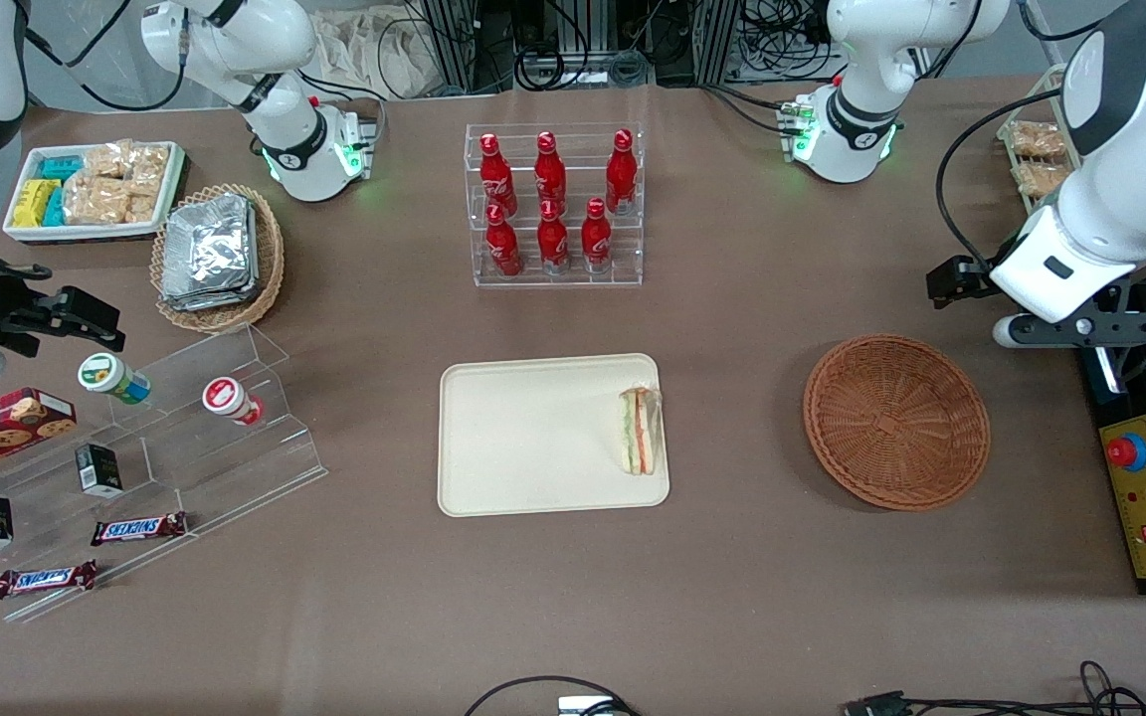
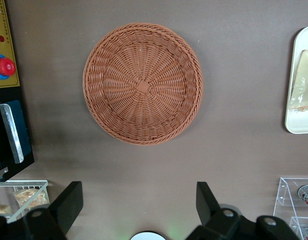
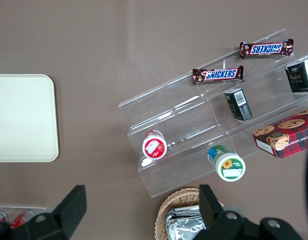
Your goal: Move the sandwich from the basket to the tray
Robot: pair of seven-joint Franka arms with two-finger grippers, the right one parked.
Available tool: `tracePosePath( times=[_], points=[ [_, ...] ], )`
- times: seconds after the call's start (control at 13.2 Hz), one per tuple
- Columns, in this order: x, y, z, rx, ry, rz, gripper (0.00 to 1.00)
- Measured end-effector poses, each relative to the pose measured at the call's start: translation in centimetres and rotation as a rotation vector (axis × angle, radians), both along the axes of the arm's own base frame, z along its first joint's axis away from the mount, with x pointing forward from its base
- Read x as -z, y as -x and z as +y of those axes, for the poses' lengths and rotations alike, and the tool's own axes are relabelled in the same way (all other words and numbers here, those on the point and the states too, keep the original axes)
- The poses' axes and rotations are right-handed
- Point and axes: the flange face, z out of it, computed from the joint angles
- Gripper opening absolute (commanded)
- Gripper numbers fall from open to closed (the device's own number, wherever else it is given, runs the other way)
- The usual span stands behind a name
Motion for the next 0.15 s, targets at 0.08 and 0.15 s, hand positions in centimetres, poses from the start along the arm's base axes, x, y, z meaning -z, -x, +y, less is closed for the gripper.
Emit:
tracePosePath(
  times=[0.08,0.15],
  points=[
    [0.01,0.00,0.02,0.000,0.000,0.000,1.00],
    [0.01,0.00,0.03,-0.001,0.000,0.000,1.00]
  ],
)
